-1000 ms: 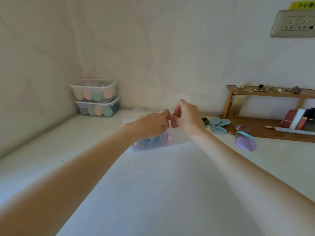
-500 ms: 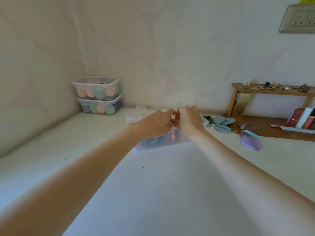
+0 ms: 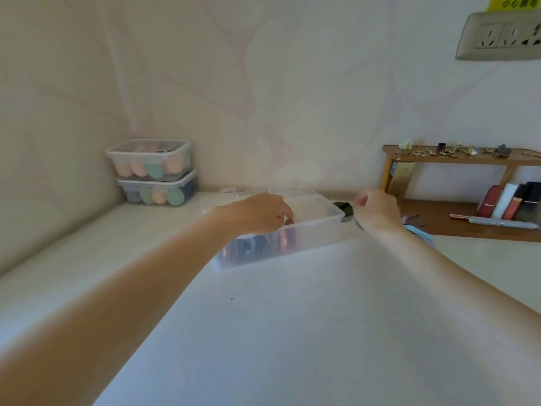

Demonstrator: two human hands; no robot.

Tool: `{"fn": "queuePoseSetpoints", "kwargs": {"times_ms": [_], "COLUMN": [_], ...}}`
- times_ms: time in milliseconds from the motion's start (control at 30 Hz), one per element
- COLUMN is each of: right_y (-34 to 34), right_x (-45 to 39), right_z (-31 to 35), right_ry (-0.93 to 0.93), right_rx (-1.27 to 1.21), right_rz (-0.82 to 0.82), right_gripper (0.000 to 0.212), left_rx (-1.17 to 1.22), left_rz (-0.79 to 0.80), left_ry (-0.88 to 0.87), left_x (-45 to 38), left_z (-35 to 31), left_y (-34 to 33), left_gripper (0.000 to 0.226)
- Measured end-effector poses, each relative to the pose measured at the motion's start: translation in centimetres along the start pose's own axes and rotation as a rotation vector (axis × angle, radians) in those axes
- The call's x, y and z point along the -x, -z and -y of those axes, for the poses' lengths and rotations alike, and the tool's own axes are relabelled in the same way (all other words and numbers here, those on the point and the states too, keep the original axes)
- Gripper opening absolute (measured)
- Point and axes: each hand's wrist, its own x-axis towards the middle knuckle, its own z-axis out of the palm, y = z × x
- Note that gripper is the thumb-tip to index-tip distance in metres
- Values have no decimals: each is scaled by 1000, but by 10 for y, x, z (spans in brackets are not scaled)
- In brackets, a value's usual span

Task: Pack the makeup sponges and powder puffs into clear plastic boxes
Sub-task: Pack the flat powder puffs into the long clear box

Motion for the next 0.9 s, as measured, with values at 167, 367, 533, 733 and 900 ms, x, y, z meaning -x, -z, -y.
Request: {"fn": "queuePoseSetpoints", "kwargs": {"times_ms": [167, 367, 533, 733, 900], "right_y": [-25, -38, -50, -34, -8], "right_x": [-11, -37, -41, -40, -33], "right_z": [-11, -22, -22, -20, -14], "right_ry": [57, 163, 87, 25, 8], "right_rx": [67, 284, 397, 87, -70], "right_rz": [201, 410, 389, 162, -5], "right_gripper": [39, 39, 35, 18, 22], "left_rx": [-14, 3, 28, 26, -9], "left_rz": [34, -13, -75, -89, -39], "left_ry": [-16, -41, -33, 33, 100], "left_x": [-9, -14, -16, -18, -21], "left_z": [-1, 3, 10, 14, 3], "left_y": [3, 0, -4, -11, -5], "left_gripper": [42, 38, 30, 21, 25]}}
